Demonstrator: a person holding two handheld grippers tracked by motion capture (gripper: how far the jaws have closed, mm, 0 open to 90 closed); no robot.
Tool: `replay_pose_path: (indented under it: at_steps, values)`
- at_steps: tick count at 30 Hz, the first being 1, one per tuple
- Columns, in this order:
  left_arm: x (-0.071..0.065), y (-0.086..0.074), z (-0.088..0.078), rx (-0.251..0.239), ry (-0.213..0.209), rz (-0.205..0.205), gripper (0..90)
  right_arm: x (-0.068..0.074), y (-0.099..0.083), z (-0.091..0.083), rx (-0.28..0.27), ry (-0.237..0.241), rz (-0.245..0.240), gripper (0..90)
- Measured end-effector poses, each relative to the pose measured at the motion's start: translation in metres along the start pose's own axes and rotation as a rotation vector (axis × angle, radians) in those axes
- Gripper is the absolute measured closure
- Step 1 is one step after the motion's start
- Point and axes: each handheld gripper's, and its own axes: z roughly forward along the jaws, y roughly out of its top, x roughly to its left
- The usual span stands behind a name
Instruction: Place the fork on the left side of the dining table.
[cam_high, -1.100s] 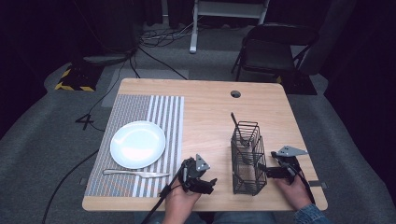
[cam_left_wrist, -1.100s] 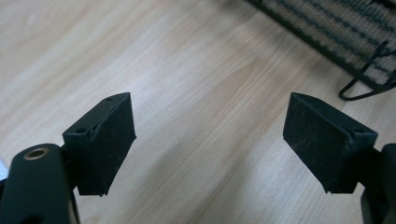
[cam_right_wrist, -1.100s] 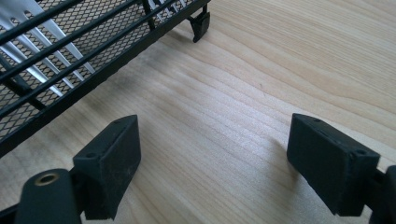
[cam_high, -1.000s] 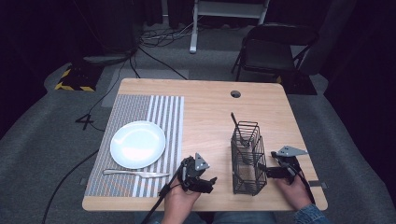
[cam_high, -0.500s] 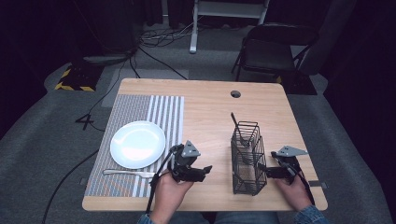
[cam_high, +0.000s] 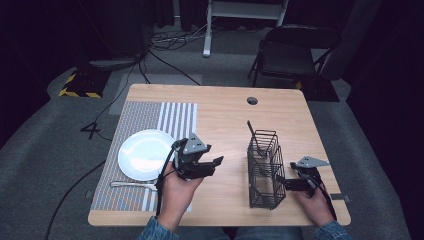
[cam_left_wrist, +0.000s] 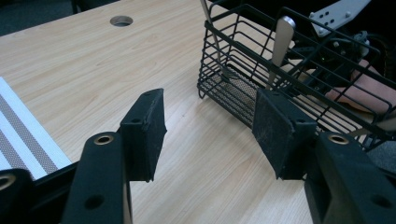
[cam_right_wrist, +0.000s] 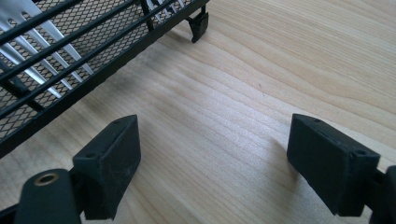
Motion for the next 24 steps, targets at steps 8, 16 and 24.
replay_pose_path:
  at_steps: [8,16,24]
  values:
    - [0.009,0.02,0.001,-0.018,0.023,-0.048,49.5,0.0,0.0,0.0,0.0,-0.003,0.002,17.3]
    - [0.017,0.031,0.006,-0.079,0.03,-0.102,49.8,0.0,0.0,0.0,0.0,-0.003,0.003,17.4]
    - [0.016,0.044,0.018,-0.1,0.02,-0.102,49.4,0.0,0.0,0.0,0.0,-0.003,0.003,17.3]
